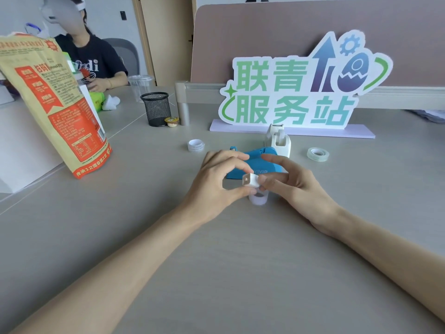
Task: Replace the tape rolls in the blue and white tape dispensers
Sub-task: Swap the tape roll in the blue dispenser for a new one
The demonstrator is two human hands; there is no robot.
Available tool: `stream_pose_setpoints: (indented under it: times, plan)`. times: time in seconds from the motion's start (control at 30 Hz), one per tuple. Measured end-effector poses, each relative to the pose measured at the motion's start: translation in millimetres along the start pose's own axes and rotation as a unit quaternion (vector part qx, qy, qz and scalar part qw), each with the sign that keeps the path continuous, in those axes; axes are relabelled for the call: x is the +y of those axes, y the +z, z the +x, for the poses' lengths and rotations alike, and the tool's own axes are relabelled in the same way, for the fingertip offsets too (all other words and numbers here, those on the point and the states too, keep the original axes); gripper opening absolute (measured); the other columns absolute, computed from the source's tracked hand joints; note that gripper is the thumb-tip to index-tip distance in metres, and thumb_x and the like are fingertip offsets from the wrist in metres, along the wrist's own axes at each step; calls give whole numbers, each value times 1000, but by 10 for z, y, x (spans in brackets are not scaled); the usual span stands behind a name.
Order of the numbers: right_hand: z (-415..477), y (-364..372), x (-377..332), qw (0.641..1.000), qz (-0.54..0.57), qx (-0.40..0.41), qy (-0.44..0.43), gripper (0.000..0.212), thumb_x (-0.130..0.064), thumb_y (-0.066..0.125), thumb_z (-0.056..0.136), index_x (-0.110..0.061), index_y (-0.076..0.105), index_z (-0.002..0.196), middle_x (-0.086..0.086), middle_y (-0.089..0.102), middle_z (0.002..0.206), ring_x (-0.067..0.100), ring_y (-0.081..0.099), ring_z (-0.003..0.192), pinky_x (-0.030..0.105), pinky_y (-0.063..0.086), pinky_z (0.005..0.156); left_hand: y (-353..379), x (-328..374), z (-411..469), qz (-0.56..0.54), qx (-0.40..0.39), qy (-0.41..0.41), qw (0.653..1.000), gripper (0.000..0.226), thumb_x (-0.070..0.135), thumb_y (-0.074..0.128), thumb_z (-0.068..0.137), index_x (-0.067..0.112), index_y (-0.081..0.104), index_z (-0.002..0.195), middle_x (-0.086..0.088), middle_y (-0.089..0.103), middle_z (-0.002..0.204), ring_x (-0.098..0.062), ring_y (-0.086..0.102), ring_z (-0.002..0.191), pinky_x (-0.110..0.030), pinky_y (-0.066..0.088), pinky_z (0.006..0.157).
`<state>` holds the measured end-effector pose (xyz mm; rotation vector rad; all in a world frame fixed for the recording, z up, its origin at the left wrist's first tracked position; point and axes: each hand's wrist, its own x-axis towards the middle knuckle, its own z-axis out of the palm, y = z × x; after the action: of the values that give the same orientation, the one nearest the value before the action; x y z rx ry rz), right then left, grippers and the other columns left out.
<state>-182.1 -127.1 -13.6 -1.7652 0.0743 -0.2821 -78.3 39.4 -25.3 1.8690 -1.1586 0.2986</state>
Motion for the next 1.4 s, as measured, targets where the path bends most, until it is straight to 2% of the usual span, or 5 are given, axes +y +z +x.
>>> stream_pose_setpoints:
  times: [0.23,0.43,0.77,1.1,1.4]
  plan:
    - [22,5,47,999,-2,41,-22,35,-10,74,83,-22,60,113,3,75,96,18,71,89,29,53,87,27,-59,1,19,-20,-22,999,42,26,81,73,29,61,110,14,57,117,-9,49,107,-11,36,83]
    - [-2,111,111,943,-261,55,-201,16,-13,70,86,-14,64,101,-7,65,97,6,67,86,19,55,75,-134,-414,180,61,138,-109,983,31,4,57,82,21,61,107,18,59,105,-14,52,88,-19,42,81]
    - [118,116,198,899,-359,83,-235,21,-24,67,89,-16,57,106,-11,62,100,9,61,90,34,52,81,-102,-921,533,248,1,-300,921,43,23,48,92,21,45,135,-5,43,145,-29,39,132,-37,31,106]
    - [31,123,161,894,-335,68,-289,19,-19,68,89,-18,62,107,-8,61,95,10,59,86,31,51,79,-181,-596,89,157,110,-290,938,13,27,65,83,21,54,86,-4,57,111,-26,52,105,-38,45,83]
    - [-50,171,91,928,-196,141,-284,13,-2,71,84,-7,67,95,-1,67,97,11,66,86,14,51,81,-96,294,180,-324,147,-250,901,10,29,59,93,19,58,92,8,63,86,-6,61,74,-25,49,59]
